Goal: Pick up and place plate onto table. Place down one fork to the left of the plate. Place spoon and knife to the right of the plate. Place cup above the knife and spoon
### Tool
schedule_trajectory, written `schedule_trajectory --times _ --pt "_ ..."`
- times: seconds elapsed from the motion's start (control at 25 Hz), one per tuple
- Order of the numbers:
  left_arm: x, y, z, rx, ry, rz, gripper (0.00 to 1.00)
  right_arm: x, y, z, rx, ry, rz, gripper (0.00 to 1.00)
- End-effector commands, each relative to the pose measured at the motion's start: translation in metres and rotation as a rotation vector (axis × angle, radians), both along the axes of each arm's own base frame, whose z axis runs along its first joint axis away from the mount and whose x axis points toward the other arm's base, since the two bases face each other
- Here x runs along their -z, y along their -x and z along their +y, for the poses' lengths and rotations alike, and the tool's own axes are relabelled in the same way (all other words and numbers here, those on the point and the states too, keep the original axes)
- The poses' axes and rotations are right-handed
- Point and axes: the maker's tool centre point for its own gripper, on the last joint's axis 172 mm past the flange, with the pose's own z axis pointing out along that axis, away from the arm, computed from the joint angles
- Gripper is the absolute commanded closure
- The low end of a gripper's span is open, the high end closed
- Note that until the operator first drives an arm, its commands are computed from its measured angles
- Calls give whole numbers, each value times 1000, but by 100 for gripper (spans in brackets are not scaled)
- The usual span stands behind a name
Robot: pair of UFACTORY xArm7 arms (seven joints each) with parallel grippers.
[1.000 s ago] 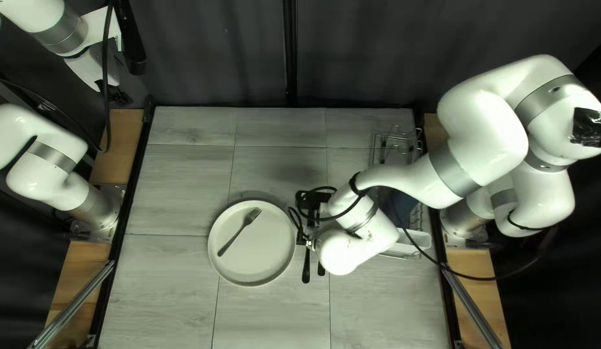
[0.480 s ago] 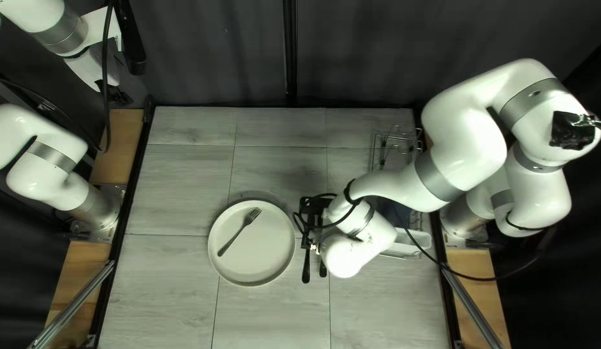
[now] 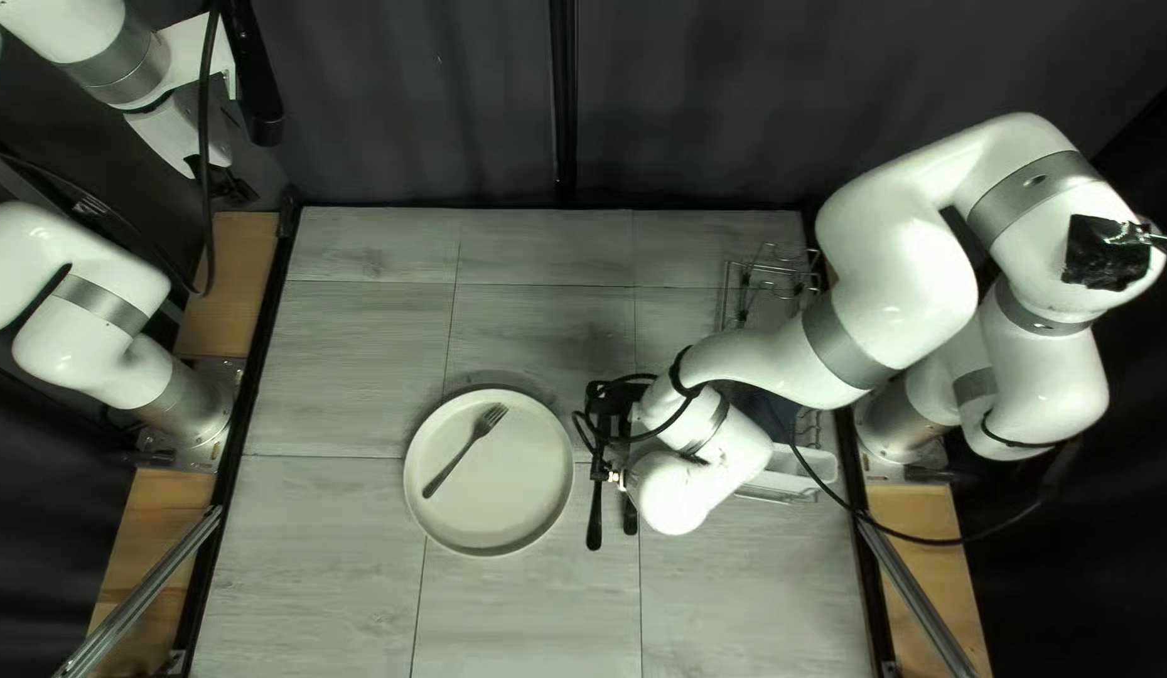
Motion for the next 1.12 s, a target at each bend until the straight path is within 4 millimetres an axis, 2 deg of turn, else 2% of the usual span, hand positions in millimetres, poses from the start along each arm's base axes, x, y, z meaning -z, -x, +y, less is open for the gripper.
schedule_trajectory --times 0.04,0.48,0.52,0.56,0.68,0.76,0.84,0.96,1.0,1.08,1.12 --pt "0 0 0 0 0 0 0 2 -2 1 0 -4 3 100" --pt "0 0 0 0 0 0 0 16 5 6 3 -30 18 98" --pt "0 0 0 0 0 0 0 18 7 6 3 -32 20 88" --pt "0 0 0 0 0 0 0 18 7 6 3 -33 20 0" --pt "0 0 0 0 0 0 0 9 8 3 12 -30 14 0" --pt "0 0 0 0 0 0 0 -14 7 3 20 -18 3 0" --pt "0 0 0 0 0 0 0 -46 2 3 27 6 -13 0" --pt "0 0 0 0 0 0 0 -79 -6 -2 44 22 -32 0" --pt "0 0 0 0 0 0 0 -94 -15 -6 61 11 -39 0" --pt "0 0 0 0 0 0 0 -106 -28 -8 91 -12 -49 0" --pt "0 0 0 0 0 0 0 -112 -41 -6 113 -54 -67 0"
